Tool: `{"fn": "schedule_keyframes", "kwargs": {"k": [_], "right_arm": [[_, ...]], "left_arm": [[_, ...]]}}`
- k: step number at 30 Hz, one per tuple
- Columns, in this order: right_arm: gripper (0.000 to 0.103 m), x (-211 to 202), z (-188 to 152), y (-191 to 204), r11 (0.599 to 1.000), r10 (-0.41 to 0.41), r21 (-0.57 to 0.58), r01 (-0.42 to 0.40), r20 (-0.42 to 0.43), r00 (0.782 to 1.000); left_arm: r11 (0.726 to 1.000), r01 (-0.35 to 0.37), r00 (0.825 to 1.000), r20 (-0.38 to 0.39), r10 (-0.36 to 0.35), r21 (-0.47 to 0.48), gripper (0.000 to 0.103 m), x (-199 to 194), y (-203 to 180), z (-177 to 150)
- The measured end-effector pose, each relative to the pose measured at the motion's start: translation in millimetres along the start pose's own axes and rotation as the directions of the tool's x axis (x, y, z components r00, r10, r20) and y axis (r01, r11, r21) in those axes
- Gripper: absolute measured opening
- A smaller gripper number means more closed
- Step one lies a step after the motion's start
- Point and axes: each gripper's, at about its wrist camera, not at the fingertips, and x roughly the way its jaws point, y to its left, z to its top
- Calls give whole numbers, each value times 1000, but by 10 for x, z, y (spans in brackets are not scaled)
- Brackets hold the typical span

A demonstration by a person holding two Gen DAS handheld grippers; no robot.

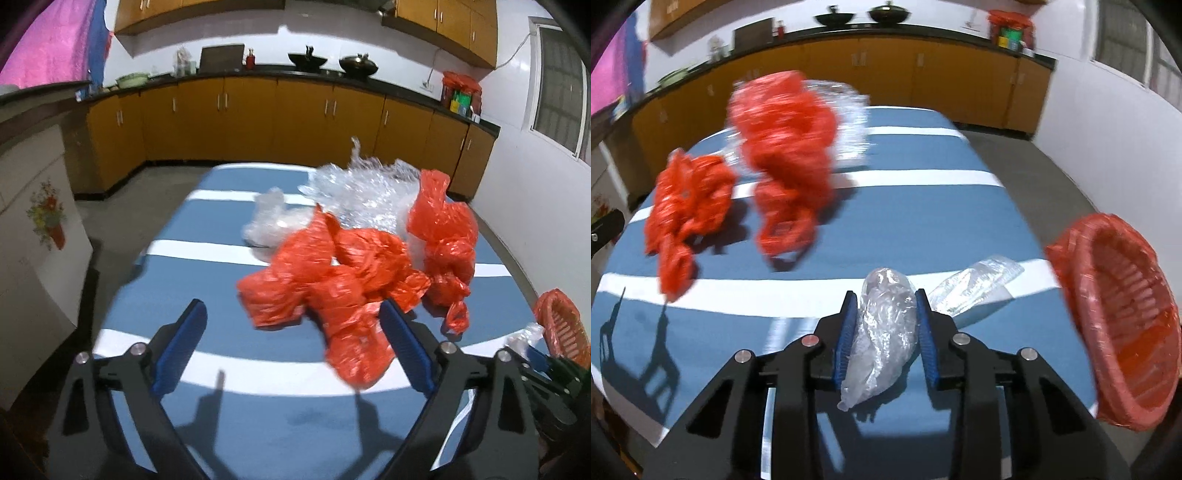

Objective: Collect trash
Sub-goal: 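Return to the table and grasp a clear plastic bag with the right gripper, then grasp a red bag with the left gripper while the right gripper carries the clear bag to the basket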

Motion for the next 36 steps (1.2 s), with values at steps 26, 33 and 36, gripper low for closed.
{"fn": "schedule_keyframes", "kwargs": {"k": [26,33,36], "right_arm": [[33,-172,77,-351,998,-1,58,-1,41,999],[33,-348,108,-365,998,9,54,-14,82,997],[33,-430,115,-384,998,13,54,-18,101,995]], "left_arm": [[999,42,988,-146,-41,4,25,553,-154,-62],[998,66,992,-107,-65,10,23,299,-111,-52],[997,81,993,-84,-79,20,23,174,-119,-33]]}}
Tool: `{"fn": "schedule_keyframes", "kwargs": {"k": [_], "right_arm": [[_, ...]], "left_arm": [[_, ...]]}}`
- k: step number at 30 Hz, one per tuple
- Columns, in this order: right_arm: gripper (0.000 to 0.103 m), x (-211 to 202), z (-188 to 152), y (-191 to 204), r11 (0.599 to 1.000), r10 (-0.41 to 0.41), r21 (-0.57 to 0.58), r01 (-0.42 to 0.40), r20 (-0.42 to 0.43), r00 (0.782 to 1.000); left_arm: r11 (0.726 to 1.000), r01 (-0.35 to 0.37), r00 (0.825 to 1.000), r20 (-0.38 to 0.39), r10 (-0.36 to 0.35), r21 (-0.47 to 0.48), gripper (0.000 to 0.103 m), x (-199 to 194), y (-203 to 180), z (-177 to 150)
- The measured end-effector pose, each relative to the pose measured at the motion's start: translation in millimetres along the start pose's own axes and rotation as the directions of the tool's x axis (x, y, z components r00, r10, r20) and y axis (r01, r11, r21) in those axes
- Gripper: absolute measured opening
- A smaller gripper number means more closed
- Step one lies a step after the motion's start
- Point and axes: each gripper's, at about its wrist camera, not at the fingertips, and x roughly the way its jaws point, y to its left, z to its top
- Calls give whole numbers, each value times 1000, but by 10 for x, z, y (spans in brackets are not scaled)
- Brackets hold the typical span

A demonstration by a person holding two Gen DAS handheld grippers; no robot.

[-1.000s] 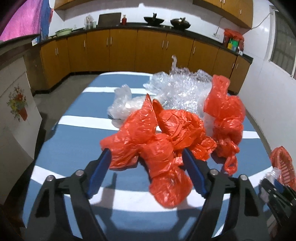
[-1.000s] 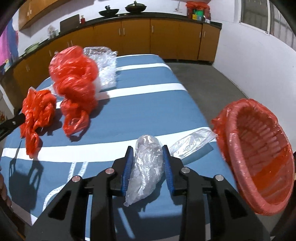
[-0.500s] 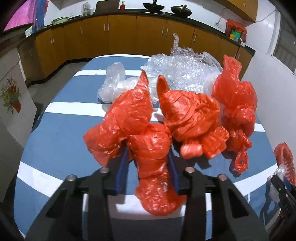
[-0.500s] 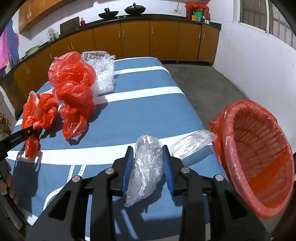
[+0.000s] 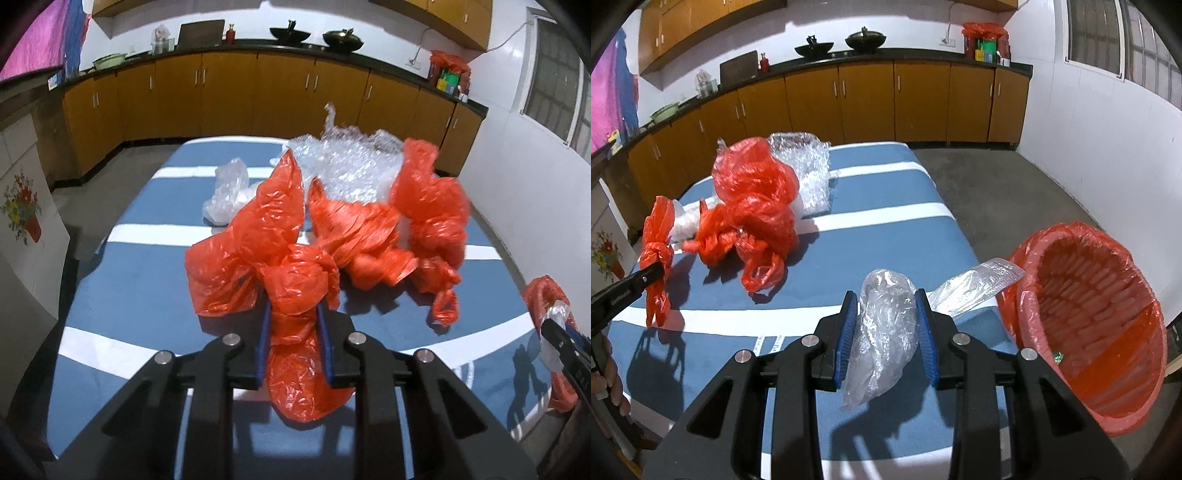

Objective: Collect trash
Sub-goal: 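Grasp a red bag with the left gripper while the right gripper carries the clear bag to the basket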

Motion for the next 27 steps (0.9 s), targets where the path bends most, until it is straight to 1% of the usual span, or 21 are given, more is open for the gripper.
{"fn": "schedule_keyframes", "kwargs": {"k": [8,17,21,24,27], "right_arm": [[33,-265,55,-143,1000,-18,8,18,63,998],[33,-441,53,-432,997,-69,41,65,103,992],[33,-498,18,-602,994,-95,70,88,108,990],[33,-550,-17,-761,990,-120,93,110,109,987],[33,-605,-49,-950,983,-150,123,136,109,983]], "left_arm": [[997,60,997,46,-62,41,23,-325,-261,40],[985,136,988,59,-143,110,23,-495,-668,40],[971,199,977,45,-207,135,23,-539,-896,18],[951,263,962,27,-271,163,23,-560,-1129,-7],[929,310,947,15,-320,202,23,-582,-1359,-50]]}}
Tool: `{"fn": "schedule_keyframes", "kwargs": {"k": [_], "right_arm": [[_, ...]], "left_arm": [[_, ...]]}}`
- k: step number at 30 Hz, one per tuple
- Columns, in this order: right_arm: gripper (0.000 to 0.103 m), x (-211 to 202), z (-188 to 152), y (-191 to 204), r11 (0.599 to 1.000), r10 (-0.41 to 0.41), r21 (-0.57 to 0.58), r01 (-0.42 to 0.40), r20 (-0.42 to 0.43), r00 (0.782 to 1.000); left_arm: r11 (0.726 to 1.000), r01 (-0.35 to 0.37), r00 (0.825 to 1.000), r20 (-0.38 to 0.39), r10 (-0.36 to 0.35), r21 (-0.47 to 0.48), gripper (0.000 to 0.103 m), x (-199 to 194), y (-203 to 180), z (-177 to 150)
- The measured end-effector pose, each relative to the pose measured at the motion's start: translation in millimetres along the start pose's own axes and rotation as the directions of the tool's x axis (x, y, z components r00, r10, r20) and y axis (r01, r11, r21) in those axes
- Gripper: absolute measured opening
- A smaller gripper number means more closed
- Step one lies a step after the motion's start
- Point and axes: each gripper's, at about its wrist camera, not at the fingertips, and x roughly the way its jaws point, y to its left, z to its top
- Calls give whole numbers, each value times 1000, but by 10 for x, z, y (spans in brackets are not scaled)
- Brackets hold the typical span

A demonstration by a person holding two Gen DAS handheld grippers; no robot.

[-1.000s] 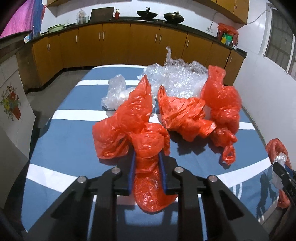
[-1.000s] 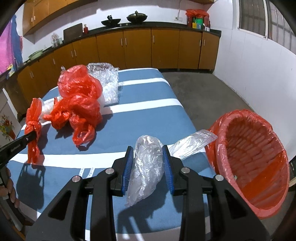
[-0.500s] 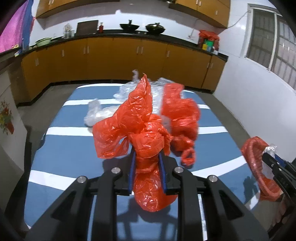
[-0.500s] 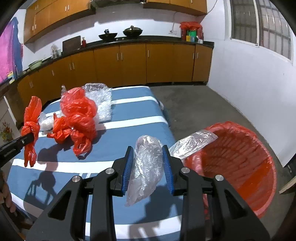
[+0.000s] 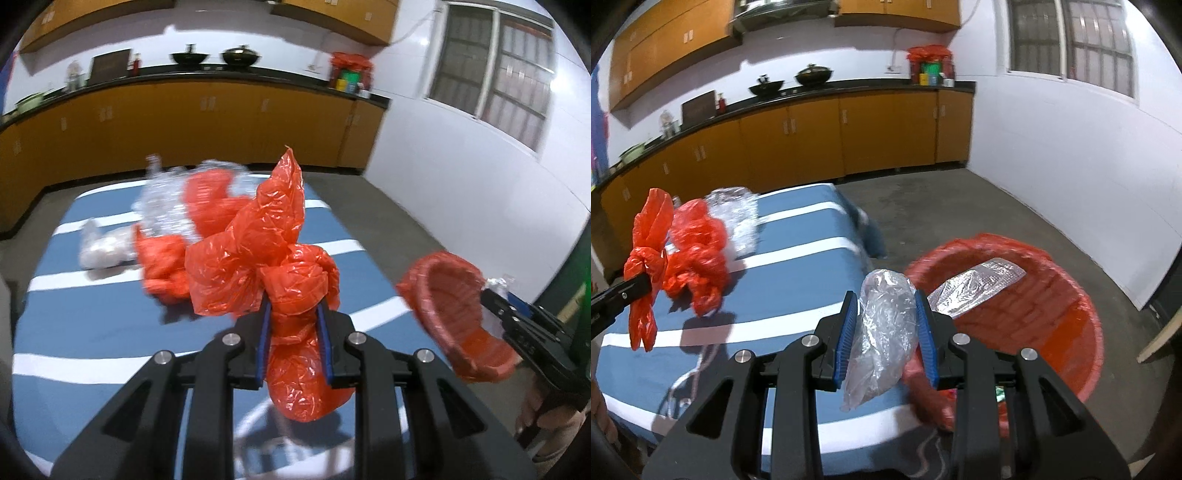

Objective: Collect trash
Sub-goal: 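Grasp a red bag with the left gripper while the right gripper carries the clear bag to the basket, then lower both held bags into the orange basket and open both grippers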

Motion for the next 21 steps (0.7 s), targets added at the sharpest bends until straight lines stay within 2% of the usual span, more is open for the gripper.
{"fn": "schedule_keyframes", "kwargs": {"k": [7,15,21], "right_arm": [[33,-96,-3,-500,994,-81,73,80,13,997],[33,-205,50,-953,982,-123,146,117,33,992],[33,-184,73,-1195,973,-130,195,121,33,991]], "left_arm": [[986,137,991,-16,-136,94,23,169,-609,33],[944,279,960,-62,-272,179,23,435,-1351,71],[911,350,936,-110,-334,216,23,689,-1737,65]]}}
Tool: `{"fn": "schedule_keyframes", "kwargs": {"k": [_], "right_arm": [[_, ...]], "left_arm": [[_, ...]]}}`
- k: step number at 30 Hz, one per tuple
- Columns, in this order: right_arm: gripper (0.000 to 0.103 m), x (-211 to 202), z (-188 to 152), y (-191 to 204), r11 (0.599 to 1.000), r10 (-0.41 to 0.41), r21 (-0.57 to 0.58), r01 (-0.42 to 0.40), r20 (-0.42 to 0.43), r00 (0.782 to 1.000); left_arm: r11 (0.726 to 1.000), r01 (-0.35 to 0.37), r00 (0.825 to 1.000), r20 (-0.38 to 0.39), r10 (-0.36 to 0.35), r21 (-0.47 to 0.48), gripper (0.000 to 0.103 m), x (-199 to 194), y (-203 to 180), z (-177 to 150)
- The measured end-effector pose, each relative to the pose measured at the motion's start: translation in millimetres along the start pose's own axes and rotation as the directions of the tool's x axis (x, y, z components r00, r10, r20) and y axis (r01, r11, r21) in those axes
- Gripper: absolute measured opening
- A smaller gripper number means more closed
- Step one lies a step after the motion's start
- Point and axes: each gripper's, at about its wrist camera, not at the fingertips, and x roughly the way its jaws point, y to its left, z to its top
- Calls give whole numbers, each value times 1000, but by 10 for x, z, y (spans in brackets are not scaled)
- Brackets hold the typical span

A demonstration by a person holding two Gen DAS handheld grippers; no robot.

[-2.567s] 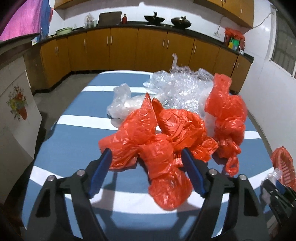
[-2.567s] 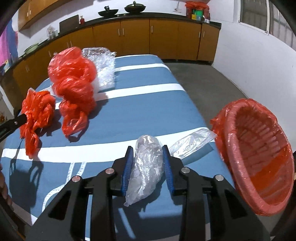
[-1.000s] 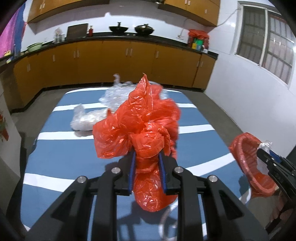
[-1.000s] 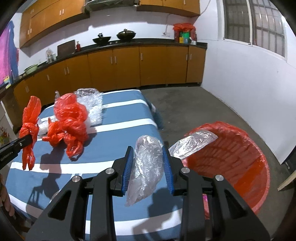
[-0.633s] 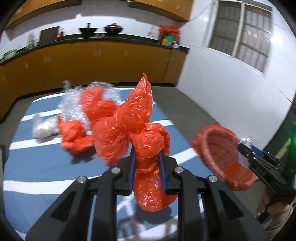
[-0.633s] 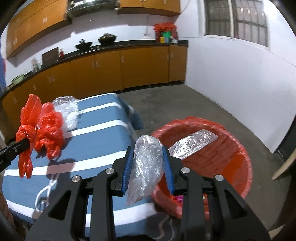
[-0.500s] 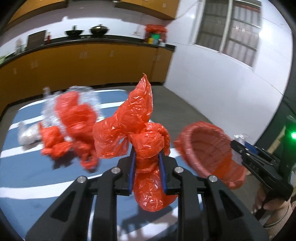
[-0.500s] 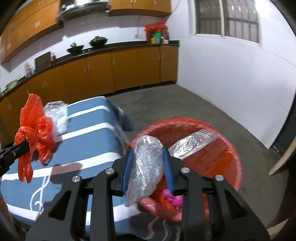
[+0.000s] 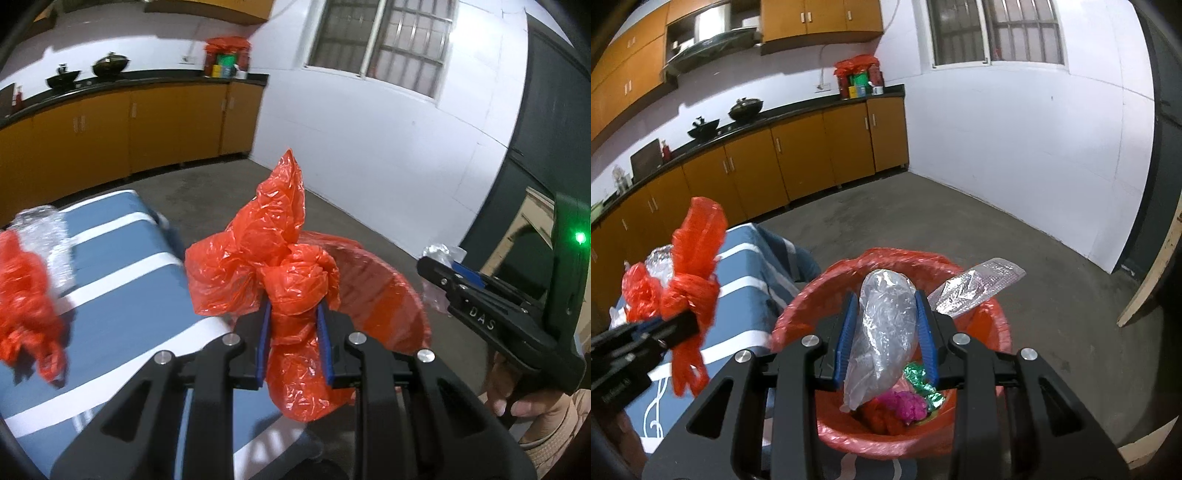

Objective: Collect trash
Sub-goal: 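Lower both held bags into the orange basket and open both grippers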

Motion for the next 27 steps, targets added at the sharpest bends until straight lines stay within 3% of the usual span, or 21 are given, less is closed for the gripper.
{"fn": "schedule_keyframes", "kwargs": {"k": [5,16,17,19,22,27], "right_arm": [[33,81,46,-183,999,-1,42,1,-3,1000],[33,132,84,-254,998,7,65,-8,8,1000],[33,136,87,-257,998,11,67,-11,9,1000],[34,146,101,-282,997,20,75,-21,10,1000],[44,155,113,-325,994,42,101,-43,11,999],[47,170,119,-373,993,34,111,-35,12,999]], "left_arm": [[999,50,998,-38,-50,-2,23,293,-117,48],[997,76,993,-91,-74,16,25,670,-221,57],[997,75,993,-92,-73,16,26,690,-226,65],[997,74,993,-97,-72,17,38,738,-236,63],[998,67,993,-98,-66,15,51,772,-223,55],[999,40,993,-110,-38,14,55,789,-173,-3]]}}
